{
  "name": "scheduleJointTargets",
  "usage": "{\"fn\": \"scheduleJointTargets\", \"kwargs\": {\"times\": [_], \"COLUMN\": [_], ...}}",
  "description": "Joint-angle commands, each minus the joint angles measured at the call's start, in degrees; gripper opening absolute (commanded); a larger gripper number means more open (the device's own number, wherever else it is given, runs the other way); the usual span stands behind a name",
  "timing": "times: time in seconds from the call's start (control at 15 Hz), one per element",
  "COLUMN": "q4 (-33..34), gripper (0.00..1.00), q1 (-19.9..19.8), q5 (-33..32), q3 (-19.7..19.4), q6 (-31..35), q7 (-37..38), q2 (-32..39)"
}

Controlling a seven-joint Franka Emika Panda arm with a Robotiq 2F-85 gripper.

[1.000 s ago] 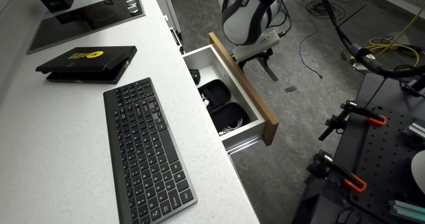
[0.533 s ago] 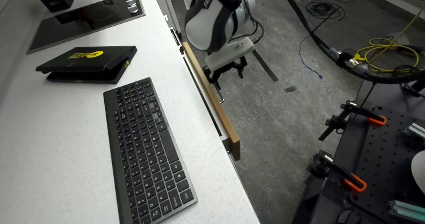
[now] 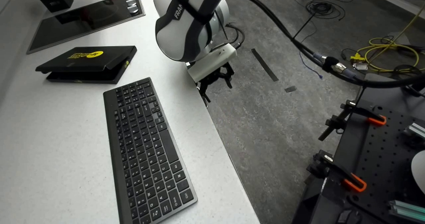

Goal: Close the drawer

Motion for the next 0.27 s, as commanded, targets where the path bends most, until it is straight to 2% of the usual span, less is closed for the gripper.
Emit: {"fn": "scheduleJointTargets", "kwargs": {"times": [0.0, 0.2], "q4": [0.5, 0.7], "gripper": [1.0, 1.0], "q1": [1.1, 1.1], "q5": [1.1, 1.0], "q3": [-1.2, -1.2], "q6": [-0.9, -1.3], "q7": [-0.9, -1.1], "q2": [0.2, 0.3]}}
